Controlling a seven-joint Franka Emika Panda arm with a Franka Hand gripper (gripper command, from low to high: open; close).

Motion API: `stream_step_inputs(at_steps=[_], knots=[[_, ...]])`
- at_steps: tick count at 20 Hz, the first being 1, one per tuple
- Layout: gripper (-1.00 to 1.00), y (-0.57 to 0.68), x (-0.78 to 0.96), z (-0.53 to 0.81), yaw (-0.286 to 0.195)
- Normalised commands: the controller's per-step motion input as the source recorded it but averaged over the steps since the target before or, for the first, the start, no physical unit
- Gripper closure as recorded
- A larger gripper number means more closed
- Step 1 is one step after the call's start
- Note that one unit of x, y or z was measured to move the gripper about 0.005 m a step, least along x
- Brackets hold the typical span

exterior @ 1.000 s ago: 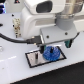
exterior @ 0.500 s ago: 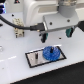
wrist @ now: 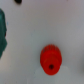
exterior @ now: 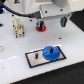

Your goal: Insert the blue gear onto the right peg, followed by the red gear

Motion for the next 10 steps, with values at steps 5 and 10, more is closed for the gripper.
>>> stream_step_inputs(at_steps=[5,10], knots=[[-1.00,0.05,-0.66,-0.15,0.000],[-1.00,0.02,-0.57,-0.22,0.000]])
